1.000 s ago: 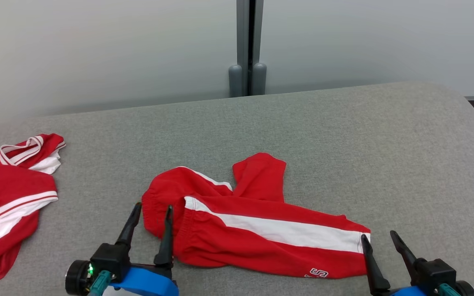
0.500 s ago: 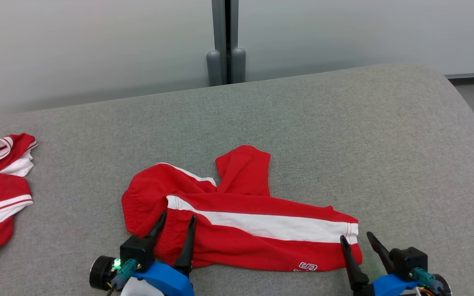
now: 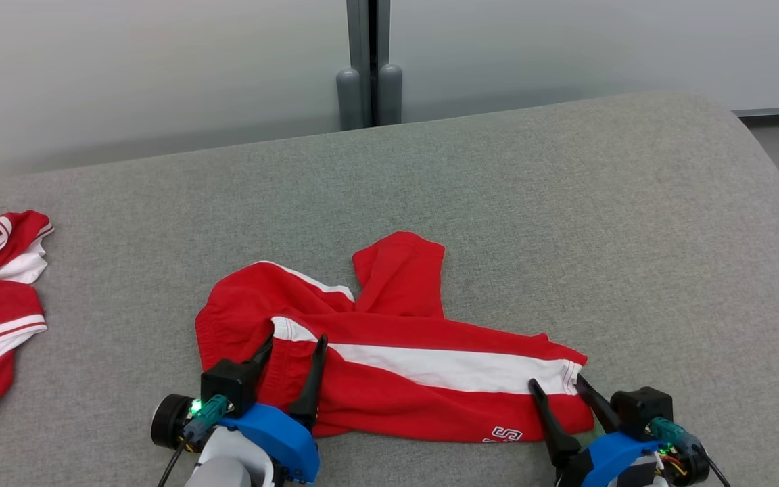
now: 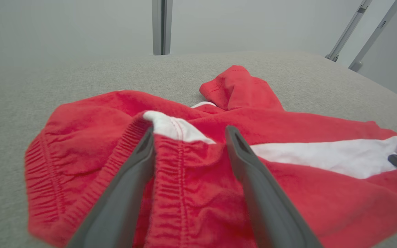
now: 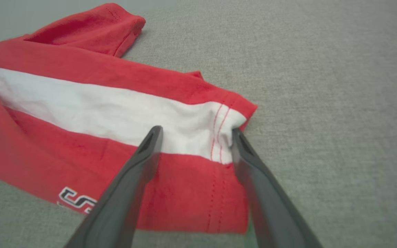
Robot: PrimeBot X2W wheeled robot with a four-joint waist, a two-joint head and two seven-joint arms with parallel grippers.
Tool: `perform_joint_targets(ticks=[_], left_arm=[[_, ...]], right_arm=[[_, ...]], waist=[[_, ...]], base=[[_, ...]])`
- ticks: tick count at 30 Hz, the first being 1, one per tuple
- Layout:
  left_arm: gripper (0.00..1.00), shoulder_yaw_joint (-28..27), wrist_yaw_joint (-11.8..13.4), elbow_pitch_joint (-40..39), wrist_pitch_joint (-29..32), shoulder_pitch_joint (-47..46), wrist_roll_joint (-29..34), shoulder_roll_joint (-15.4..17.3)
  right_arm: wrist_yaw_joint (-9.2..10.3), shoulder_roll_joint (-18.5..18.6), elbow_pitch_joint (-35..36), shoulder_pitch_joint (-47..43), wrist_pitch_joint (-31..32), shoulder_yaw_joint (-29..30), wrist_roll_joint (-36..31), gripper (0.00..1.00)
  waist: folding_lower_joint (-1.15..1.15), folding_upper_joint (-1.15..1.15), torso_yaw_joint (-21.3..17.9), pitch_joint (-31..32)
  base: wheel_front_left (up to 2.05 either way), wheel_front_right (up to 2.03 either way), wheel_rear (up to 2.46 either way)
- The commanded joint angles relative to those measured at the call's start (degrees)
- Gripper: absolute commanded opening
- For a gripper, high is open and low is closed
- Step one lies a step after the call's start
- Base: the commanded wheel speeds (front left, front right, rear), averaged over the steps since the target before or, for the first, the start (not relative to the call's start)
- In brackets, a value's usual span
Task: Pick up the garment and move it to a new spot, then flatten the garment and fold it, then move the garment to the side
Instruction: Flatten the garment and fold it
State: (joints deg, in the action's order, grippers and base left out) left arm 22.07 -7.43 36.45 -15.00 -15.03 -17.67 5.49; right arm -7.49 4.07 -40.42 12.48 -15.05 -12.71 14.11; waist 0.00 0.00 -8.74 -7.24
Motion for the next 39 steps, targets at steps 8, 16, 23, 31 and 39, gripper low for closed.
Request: perform_joint_targets(ticks=[8,16,23,31,39], left_arm=[[1.0,1.46,-0.04,1.39,-0.28,-2.95,-1.55,1.18],[1.0,2.36,-0.04,2.48,-0.28,-4.01,-2.53,1.35],[1.0,3.29,-0.04,3.83,-0.27,-4.84,-3.57,1.26],[0.0,5.52,-0.05,6.06,-0.28,-6.32,-6.15,0.98],[0.0,4.43,-0.05,-0.4,-0.28,-3.64,-8.97,2.55]], right_arm=[[-0.02,1.82,-0.05,2.01,-0.18,-4.2,4.85,1.0],[-0.01,2.74,-1.31,4.96,-0.19,-7.58,9.76,1.0],[-0.01,3.28,-2.92,7.45,-0.19,-12.01,13.61,1.0],[-0.02,4.0,-0.94,7.54,-0.19,-12.67,15.19,0.0],[-0.02,5.11,7.87,2.89,-0.18,-9.98,16.73,0.0]], waist=[[0.0,0.0,-0.45,-0.43],[0.0,0.0,-0.28,-0.85],[0.0,0.0,-0.28,-1.08],[0.0,0.0,-0.09,-0.94],[0.0,0.0,0.28,0.72]], base=[[0.0,0.0,0.0],[0.0,0.0,0.0],[0.0,0.0,0.0],[0.0,0.0,0.0],[0.0,0.0,0.0]])
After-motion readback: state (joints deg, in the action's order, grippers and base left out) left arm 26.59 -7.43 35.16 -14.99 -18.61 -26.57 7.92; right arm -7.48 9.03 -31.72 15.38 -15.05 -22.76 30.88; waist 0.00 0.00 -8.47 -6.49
